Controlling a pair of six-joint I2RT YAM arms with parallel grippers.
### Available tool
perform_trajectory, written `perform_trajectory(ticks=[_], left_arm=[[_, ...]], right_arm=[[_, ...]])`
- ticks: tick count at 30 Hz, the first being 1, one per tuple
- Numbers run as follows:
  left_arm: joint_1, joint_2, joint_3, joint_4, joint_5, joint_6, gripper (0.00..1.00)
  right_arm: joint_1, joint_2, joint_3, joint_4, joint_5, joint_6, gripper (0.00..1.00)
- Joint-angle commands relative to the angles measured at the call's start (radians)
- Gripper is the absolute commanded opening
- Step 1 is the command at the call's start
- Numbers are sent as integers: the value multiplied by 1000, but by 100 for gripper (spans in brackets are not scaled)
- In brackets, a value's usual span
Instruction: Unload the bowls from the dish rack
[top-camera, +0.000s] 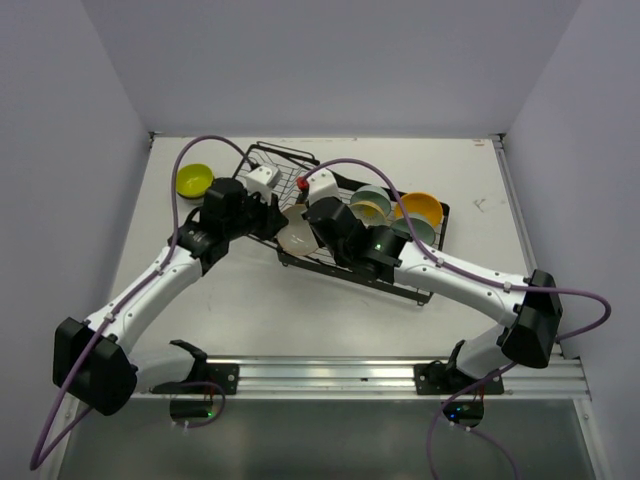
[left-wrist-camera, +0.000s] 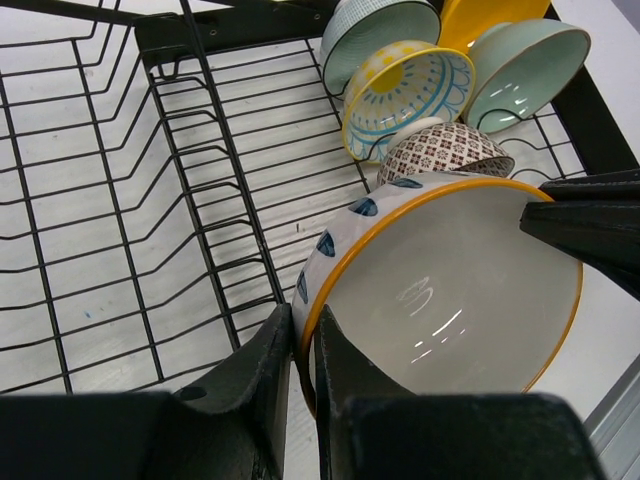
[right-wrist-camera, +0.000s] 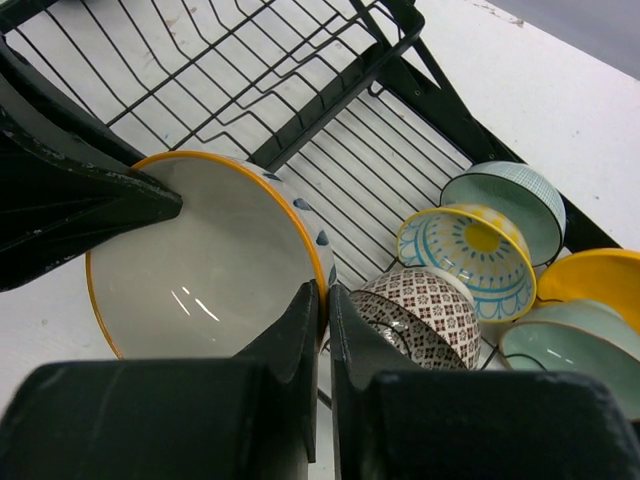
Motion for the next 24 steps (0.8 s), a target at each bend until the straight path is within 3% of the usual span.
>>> perform_trajectory(ticks=[1,6,10,17,24], left_arm=[[-5,4,53,-1,-66,1,0],[-6,-21,42,2,-142,-24,0],[-6,-34,37,7,-195,-31,0],[1,-71,30,-2,-337,-43,0],[59,-119,11,27,-409,-79,0]], right_arm=[[5,-32,63,71,-15,39,9],[5,-35,56,80,-16,43,44],[3,-38,40,93,-15,45,62],[3,-128,-39,91,-1,65,69],[0,-337,-253,70,66,79,76]])
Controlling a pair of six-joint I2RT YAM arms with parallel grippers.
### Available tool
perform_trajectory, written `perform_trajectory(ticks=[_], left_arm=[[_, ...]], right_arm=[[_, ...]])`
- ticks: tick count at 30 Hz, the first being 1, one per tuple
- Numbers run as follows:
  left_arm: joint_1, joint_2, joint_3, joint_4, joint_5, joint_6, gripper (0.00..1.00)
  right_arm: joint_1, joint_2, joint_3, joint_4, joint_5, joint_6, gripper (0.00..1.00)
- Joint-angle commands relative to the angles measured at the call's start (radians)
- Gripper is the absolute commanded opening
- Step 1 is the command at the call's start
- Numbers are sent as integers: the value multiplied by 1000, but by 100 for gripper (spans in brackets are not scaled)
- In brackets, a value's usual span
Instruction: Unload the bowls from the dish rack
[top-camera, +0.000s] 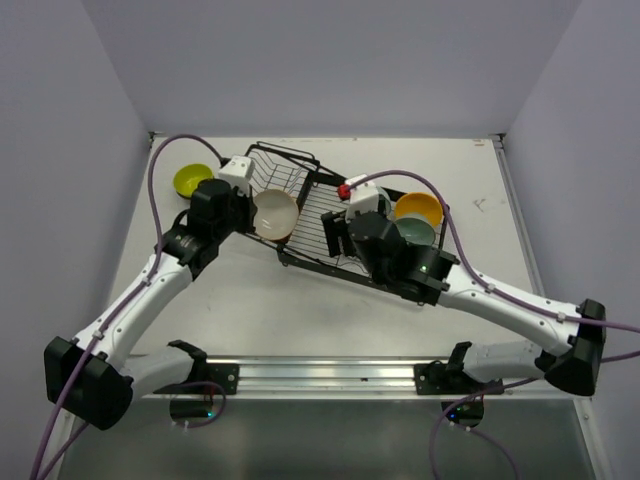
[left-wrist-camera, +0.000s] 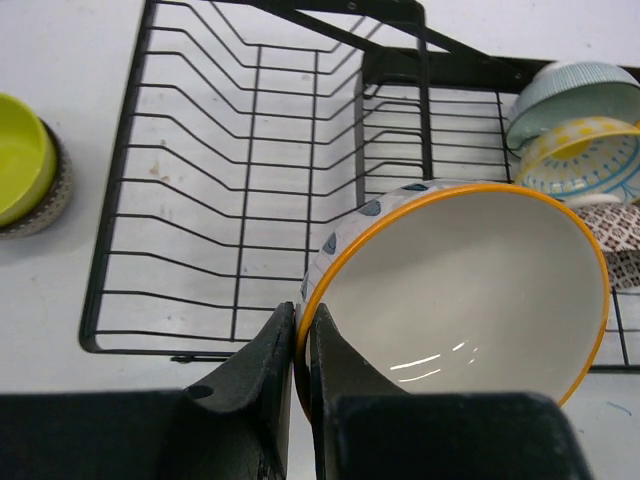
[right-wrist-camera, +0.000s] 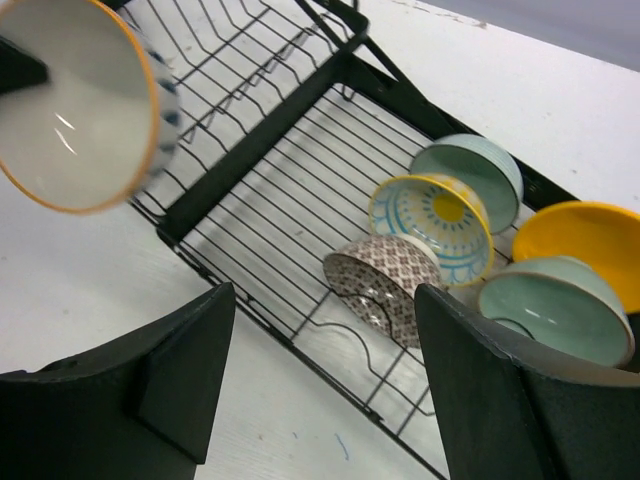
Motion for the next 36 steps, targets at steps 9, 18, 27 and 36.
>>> perform_trajectory(ticks=[9,18,27,36], left_arm=[[339,77,239,-5,10,-193,0],[558,389,502,-68,84,-294,0],[654,739,776,-175,165,-356,0],[681,891,887,-243,160,-365,0]], right_arm=[[-140,-350,-327,40,59,11,82],[-207,-449,-493,100,7,-24,88],[-252,-458,-539,151,-78,-33,90],[-260,-444,-545,169,-98,-41,91]])
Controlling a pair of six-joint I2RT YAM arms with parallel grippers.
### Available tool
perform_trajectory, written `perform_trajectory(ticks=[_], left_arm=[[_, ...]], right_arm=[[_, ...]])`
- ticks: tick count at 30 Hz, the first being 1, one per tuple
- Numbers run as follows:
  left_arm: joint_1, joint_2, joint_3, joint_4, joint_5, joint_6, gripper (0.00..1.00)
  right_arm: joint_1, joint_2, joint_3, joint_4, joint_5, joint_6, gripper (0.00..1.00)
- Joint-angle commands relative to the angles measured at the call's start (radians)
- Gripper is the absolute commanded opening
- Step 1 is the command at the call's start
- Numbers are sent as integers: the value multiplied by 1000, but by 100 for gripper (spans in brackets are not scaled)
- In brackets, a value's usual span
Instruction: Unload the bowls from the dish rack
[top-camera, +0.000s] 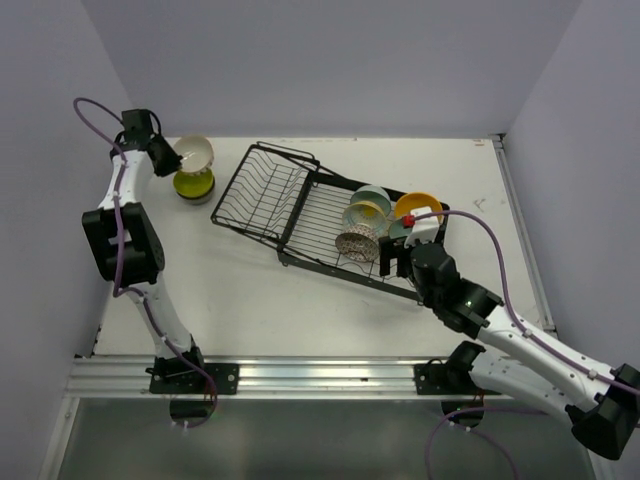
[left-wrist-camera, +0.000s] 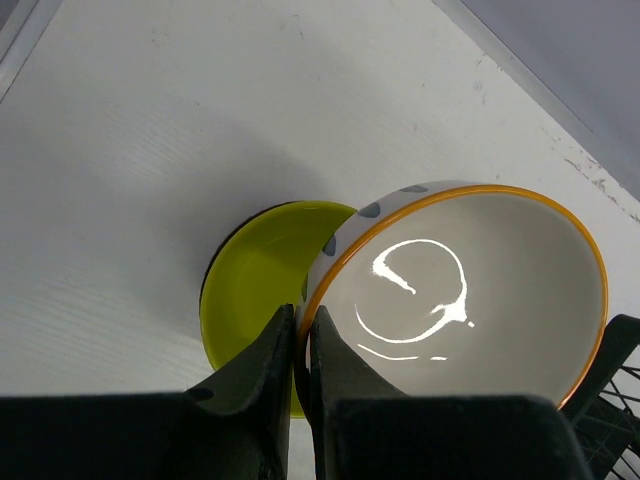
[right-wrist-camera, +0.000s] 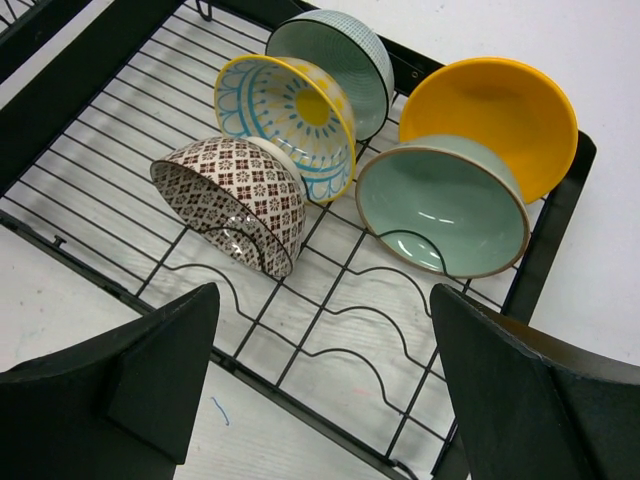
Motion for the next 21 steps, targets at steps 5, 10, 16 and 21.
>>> perform_trajectory(ticks=[5,10,16,21], left_arm=[[58,-7,-3,42,28,-34,0],[80,-8,-42,54,37,-28,0],[86,21,-51,71,75,-34,0],[86,32,-53,85,109,-37,0]], right_arm=[[-14,17,-7,60,-16,-13,91],[-19,32,-5,62,-25,-13,91],[-20,32,-11,62,-25,-13,91],[-20,41,-10,67,-24,-12,91]])
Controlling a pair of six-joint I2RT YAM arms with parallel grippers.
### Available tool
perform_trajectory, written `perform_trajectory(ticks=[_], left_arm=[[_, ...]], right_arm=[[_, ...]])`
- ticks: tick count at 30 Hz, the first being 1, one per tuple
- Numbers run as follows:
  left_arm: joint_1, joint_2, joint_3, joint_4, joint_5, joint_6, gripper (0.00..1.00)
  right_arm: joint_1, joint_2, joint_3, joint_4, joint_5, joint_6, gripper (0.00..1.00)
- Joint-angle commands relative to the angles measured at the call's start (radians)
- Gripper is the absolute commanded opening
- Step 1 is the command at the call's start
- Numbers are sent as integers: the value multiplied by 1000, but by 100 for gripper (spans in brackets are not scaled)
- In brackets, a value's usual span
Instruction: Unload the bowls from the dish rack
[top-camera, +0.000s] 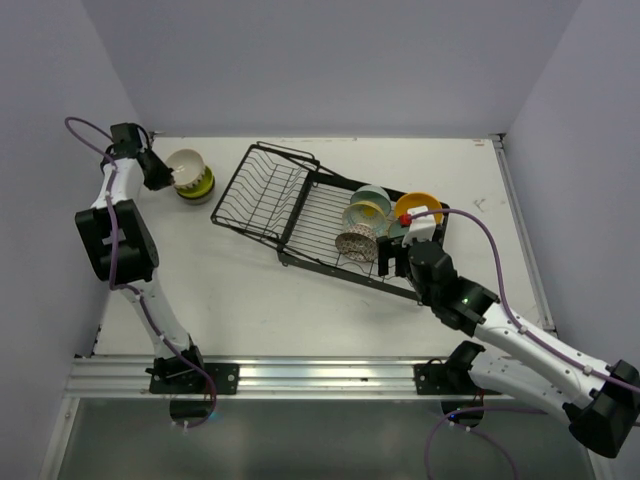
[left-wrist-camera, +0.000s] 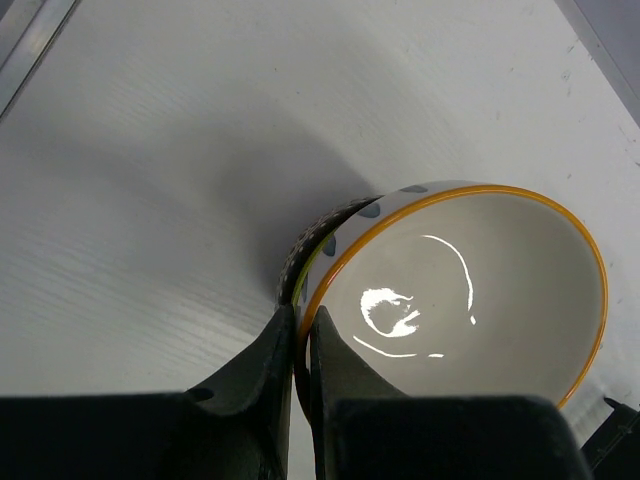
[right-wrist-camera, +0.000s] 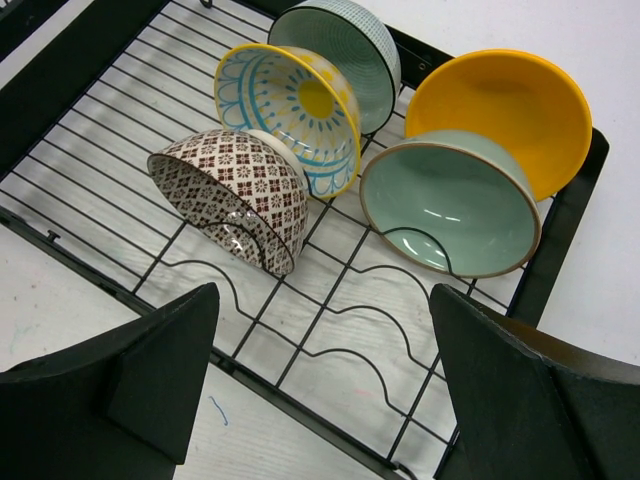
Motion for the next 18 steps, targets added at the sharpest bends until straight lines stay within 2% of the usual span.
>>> perform_trajectory(ticks=[1,5,7,11,18], left_arm=[[5,-2,7,77,61,-27,0],[3,3,6,77,70,-21,2],[5,0,1,79,70,-19,7],[5,-8,-3,80,71,-16,26],[3,-20,-10,80,74,-18,35]], right_arm=[[-5,11,-7,49,5,-7,91],[-10,14,-8,51,3,-8,91],[-8,13,-8,51,3,-8,91],[-10,14,-8,49,3,-8,91],[-10,0,-12,46,5,-5,91]])
